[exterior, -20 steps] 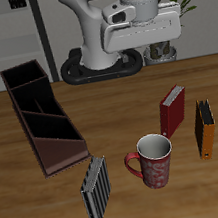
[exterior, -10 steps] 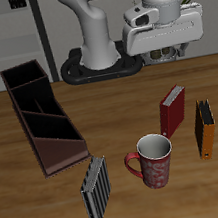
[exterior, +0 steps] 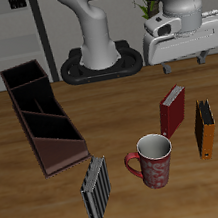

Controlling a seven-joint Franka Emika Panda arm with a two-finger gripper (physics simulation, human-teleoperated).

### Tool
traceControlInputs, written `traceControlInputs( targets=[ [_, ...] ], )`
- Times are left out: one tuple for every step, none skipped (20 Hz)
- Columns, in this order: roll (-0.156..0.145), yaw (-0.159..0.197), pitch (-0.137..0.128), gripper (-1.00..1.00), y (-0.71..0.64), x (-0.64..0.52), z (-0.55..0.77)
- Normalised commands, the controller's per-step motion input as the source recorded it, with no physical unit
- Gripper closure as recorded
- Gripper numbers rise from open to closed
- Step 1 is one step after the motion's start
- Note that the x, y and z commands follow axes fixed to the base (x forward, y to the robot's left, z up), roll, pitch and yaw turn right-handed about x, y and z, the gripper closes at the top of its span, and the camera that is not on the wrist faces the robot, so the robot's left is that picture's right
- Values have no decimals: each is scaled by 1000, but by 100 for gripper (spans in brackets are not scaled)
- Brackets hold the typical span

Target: Place the orange book into the right desk caddy's left compartment and place the red mug into the right desk caddy's right compartment

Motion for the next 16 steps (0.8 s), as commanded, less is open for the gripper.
traceControlInputs(
  targets=[
    [33,31,-75,-100,549,162,-381],
    [33,108,-60,-100,362,67,-204],
    [0,0,0,-100,-70,-15,-5],
    [-89,-67,-12,-100,397,169,-200],
    [67,14,-1,-100,651,243,-331],
    [0,0,0,-100,-107,-30,-4],
    [-7,-83,-20,-100,223,120,-148],
    [-25,39,-30,-100,227,175,-142],
    [19,-63,1,-100,289,191,-140],
    [-13,14,-84,-100,38,113,-90],
    [111,13,-22,-100,332,163,-113],
    [-24,17,-90,-100,0,151,-50],
    [-47,-29,-21,-100,-76,147,-61],
    [31,-33,13,-100,107,148,-77],
    [-26,-56,-55,-100,-70,270,-179],
    [-6,-35,36,-100,3,220,-232]
  ],
)
